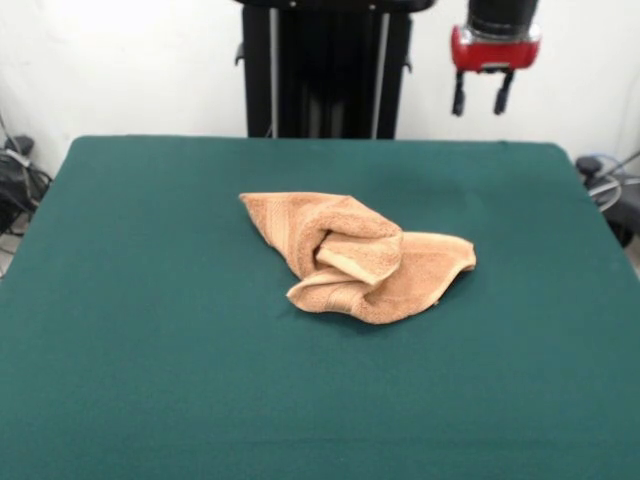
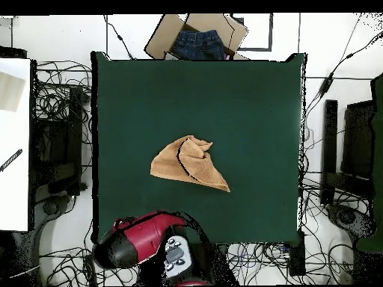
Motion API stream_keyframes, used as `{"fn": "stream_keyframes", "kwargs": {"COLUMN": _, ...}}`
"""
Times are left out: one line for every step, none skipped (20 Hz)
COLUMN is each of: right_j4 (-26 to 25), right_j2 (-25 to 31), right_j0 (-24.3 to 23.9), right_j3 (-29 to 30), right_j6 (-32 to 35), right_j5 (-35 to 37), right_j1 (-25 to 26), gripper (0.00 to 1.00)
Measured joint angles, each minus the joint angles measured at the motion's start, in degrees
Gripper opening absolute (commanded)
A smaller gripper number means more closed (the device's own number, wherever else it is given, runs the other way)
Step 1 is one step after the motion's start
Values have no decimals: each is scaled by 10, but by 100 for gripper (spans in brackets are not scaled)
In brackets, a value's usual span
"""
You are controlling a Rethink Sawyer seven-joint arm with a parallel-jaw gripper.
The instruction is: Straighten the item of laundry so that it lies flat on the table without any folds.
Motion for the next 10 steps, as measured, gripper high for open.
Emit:
{"fn": "stream_keyframes", "kwargs": {"right_j4": -3, "right_j2": -18, "right_j0": 20, "right_j3": 0, "right_j6": 0, "right_j5": -33, "right_j1": -6, "gripper": 100}}
{"fn": "stream_keyframes", "kwargs": {"right_j4": -2, "right_j2": -27, "right_j0": 30, "right_j3": 0, "right_j6": 0, "right_j5": -50, "right_j1": -8, "gripper": 100}}
{"fn": "stream_keyframes", "kwargs": {"right_j4": -2, "right_j2": -33, "right_j0": 35, "right_j3": 0, "right_j6": 0, "right_j5": -60, "right_j1": -10, "gripper": 100}}
{"fn": "stream_keyframes", "kwargs": {"right_j4": -2, "right_j2": -38, "right_j0": 40, "right_j3": 0, "right_j6": 0, "right_j5": -69, "right_j1": -11, "gripper": 100}}
{"fn": "stream_keyframes", "kwargs": {"right_j4": -2, "right_j2": -55, "right_j0": 54, "right_j3": 0, "right_j6": 0, "right_j5": -97, "right_j1": -13, "gripper": 100}}
{"fn": "stream_keyframes", "kwargs": {"right_j4": -2, "right_j2": -61, "right_j0": 58, "right_j3": 0, "right_j6": 0, "right_j5": -107, "right_j1": -13, "gripper": 100}}
{"fn": "stream_keyframes", "kwargs": {"right_j4": -2, "right_j2": -70, "right_j0": 65, "right_j3": 0, "right_j6": 0, "right_j5": -118, "right_j1": -13, "gripper": 100}}
{"fn": "stream_keyframes", "kwargs": {"right_j4": -2, "right_j2": -77, "right_j0": 69, "right_j3": 0, "right_j6": 0, "right_j5": -127, "right_j1": -13, "gripper": 100}}
{"fn": "stream_keyframes", "kwargs": {"right_j4": -2, "right_j2": -97, "right_j0": 84, "right_j3": 0, "right_j6": 0, "right_j5": -155, "right_j1": -13, "gripper": 100}}
{"fn": "stream_keyframes", "kwargs": {"right_j4": -2, "right_j2": -114, "right_j0": 95, "right_j3": 0, "right_j6": 0, "right_j5": -177, "right_j1": -13, "gripper": 100}}
